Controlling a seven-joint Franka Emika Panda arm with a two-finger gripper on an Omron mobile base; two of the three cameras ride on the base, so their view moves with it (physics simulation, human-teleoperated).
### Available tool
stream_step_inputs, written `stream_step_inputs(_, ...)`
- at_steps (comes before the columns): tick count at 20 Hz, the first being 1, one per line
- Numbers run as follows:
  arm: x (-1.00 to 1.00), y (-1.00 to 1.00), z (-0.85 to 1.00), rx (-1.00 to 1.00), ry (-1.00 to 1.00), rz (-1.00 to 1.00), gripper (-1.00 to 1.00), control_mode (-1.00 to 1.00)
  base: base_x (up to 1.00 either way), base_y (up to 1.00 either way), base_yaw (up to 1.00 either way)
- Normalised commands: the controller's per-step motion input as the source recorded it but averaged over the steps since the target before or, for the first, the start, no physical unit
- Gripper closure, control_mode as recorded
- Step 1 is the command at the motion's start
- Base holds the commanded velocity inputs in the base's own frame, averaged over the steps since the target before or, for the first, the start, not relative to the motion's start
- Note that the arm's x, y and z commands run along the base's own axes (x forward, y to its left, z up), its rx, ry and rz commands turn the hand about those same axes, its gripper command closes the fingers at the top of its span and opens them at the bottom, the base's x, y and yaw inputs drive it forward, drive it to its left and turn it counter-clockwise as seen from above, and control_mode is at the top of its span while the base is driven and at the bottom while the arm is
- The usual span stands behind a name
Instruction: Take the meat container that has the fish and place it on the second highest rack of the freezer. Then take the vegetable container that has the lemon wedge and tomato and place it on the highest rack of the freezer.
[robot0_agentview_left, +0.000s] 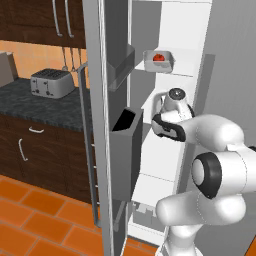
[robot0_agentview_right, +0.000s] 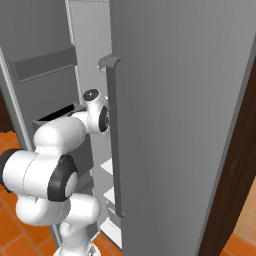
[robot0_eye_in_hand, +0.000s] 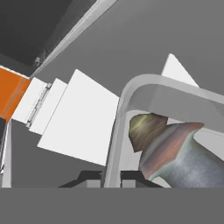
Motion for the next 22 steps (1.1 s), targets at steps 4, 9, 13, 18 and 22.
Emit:
stream_step_inputs(4,0.49,0.0,-0.13,0.0,-0.03,-0.02,1.0,-1.0,0.0,0.0,0.0)
stream_step_inputs(9,0.62,0.0,-0.25,0.0,0.0,0.0,1.0,-1.0,0.0,0.0,0.0)
stream_step_inputs(13,0.72,0.0,-0.1,0.0,0.0,0.0,1.0,-1.0,0.0,0.0,0.0)
stream_step_inputs(18,0.68,-0.01,-0.37,0.0,0.0,0.0,1.0,-1.0,0.0,0.0,0.0)
stream_step_inputs(22,0.26,-0.21,-0.36,0.0,0.0,-0.01,1.0,-1.0,0.0,0.0,0.0)
